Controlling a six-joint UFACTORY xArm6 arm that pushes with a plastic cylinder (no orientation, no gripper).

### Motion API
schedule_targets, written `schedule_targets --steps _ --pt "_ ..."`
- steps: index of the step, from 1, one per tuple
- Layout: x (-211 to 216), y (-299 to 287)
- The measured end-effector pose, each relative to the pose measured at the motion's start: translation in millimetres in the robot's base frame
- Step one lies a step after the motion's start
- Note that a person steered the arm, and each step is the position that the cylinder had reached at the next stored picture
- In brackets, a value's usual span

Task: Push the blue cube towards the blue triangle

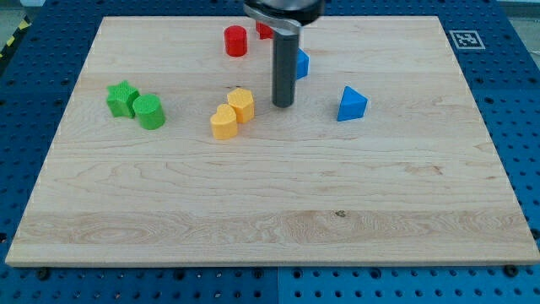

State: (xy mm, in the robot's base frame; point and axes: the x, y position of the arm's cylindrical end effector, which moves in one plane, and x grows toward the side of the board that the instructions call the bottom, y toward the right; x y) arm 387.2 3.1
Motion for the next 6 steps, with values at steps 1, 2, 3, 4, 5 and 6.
schedule_targets --steps 1,2,3,4,5,6 --pt "-22 -5" --pt "-51 -5" --pt "-77 -6" --pt "-83 -6" --pt "-88 -6" --pt "-99 -6"
